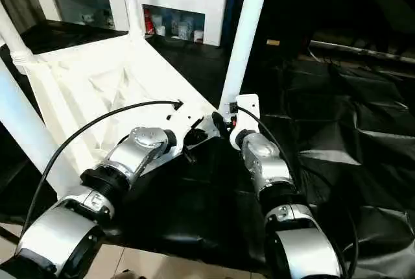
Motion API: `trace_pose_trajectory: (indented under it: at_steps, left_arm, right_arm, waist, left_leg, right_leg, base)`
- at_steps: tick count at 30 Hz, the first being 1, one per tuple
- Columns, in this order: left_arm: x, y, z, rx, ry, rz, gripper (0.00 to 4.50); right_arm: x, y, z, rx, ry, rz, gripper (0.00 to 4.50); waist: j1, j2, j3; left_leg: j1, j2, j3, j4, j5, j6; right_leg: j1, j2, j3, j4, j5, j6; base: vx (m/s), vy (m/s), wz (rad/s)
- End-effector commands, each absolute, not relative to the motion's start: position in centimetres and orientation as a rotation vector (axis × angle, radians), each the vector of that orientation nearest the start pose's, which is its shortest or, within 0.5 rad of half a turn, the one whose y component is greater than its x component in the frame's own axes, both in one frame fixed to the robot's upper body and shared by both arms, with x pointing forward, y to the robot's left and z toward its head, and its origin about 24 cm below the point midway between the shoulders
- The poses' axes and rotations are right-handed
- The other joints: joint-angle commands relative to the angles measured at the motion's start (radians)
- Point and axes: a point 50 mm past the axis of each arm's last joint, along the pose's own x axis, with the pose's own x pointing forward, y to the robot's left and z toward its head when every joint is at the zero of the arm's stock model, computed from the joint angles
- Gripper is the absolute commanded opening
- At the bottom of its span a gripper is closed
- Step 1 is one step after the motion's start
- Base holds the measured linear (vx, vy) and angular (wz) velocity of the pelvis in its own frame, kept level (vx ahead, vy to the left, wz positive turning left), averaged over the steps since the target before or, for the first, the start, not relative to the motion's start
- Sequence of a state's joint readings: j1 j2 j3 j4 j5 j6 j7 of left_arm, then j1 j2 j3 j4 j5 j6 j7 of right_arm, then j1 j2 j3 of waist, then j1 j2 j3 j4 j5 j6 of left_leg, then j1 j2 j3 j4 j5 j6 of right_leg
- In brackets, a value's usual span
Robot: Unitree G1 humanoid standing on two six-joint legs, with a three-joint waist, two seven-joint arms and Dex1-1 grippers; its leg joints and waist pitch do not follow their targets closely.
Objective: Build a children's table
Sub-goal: Rotate leg to tighten
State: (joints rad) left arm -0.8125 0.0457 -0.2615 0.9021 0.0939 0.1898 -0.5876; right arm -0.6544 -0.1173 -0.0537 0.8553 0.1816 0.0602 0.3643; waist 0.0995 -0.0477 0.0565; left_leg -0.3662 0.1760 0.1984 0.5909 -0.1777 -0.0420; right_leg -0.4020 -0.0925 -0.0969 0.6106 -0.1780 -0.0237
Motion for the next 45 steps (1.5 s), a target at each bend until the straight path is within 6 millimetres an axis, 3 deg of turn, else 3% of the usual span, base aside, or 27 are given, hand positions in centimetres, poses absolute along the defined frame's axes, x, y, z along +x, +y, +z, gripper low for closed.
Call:
trace_pose_trajectory:
  at_steps: [1, 4, 8, 12, 16, 19, 23, 30, 45]
  left_arm:
    - [35.7, 5.9, 5.3, 0.373, 0.366, -0.883, 0.00]
    - [35.5, 6.4, 5.2, 0.373, 0.368, -0.909, 0.00]
    - [35.0, 8.3, 5.3, 0.433, 0.334, -1.014, 0.00]
    - [34.3, 9.2, 5.8, 0.427, 0.296, -1.135, 0.00]
    - [33.2, 9.5, 6.3, 0.394, 0.294, -1.262, 0.00]
    - [32.4, 9.7, 6.4, 0.397, 0.304, -1.334, 0.00]
    - [32.0, 9.7, 6.3, 0.395, 0.297, -1.355, 0.00]
    - [31.7, 9.8, 6.4, 0.394, 0.306, -1.362, 0.00]
    - [31.7, 10.2, 6.4, 0.395, 0.323, -1.340, 0.00]
  right_arm:
    - [35.0, -13.1, 3.4, 0.115, 0.283, 0.505, 3.43]
    - [34.7, -14.1, 3.9, 0.074, 0.267, 0.601, 3.71]
    - [33.3, -16.8, 5.1, -0.109, 0.282, 0.848, 4.02]
    - [32.4, -17.9, 5.7, -0.182, 0.295, 0.960, 4.02]
    - [32.0, -18.0, 6.0, -0.186, 0.302, 1.027, 4.02]
    - [31.6, -17.5, 6.0, -0.188, 0.304, 1.081, 4.02]
    - [31.3, -16.7, 5.6, -0.187, 0.315, 1.125, 4.02]
    - [31.4, -16.1, 5.2, -0.176, 0.320, 1.131, 4.02]
    - [31.5, -15.8, 4.6, -0.161, 0.329, 1.116, 2.79]
  waist:
    - [0.008, -0.006, -0.066]
    - [0.007, -0.007, -0.066]
    - [0.012, -0.009, -0.065]
    - [0.013, -0.010, -0.063]
    - [0.014, -0.005, -0.063]
    - [0.024, -0.004, -0.064]
    - [0.036, -0.005, -0.063]
    - [0.039, -0.006, -0.064]
    - [0.039, -0.006, -0.064]
  left_leg:
    - [0.006, 0.058, -0.030, -0.070, -0.206, 0.058]
    - [0.007, 0.060, -0.032, -0.071, -0.218, 0.055]
    - [0.005, 0.062, -0.031, -0.068, -0.217, 0.065]
    - [0.007, 0.062, -0.032, -0.068, -0.226, 0.063]
    - [0.010, 0.068, -0.031, -0.071, -0.225, 0.056]
    - [0.015, 0.072, -0.028, -0.071, -0.219, 0.048]
    - [0.013, 0.070, -0.028, -0.072, -0.214, 0.043]
    - [0.011, 0.070, -0.030, -0.073, -0.209, 0.033]
    - [0.010, 0.067, -0.029, -0.072, -0.205, 0.032]
  right_leg:
    - [0.055, -0.080, 0.058, -0.084, -0.244, -0.172]
    - [0.055, -0.081, 0.057, -0.085, -0.264, -0.169]
    - [0.056, -0.081, 0.059, -0.084, -0.257, -0.162]
    - [0.053, -0.083, 0.058, -0.090, -0.316, -0.153]
    - [0.046, -0.082, 0.060, -0.084, -0.285, -0.188]
    - [0.043, -0.082, 0.062, -0.077, -0.249, -0.207]
    - [0.045, -0.084, 0.062, -0.076, -0.241, -0.202]
    - [0.046, -0.085, 0.063, -0.076, -0.257, -0.188]
    - [0.048, -0.084, 0.062, -0.075, -0.252, -0.185]
  base:
    - [0.000, 0.000, 0.00]
    - [0.000, 0.000, 0.00]
    - [0.000, 0.000, 0.00]
    - [0.000, 0.000, 0.00]
    - [0.000, 0.000, 0.00]
    - [0.000, 0.000, 0.00]
    - [0.000, 0.000, 0.00]
    - [0.000, 0.000, 0.00]
    - [0.000, 0.000, 0.00]
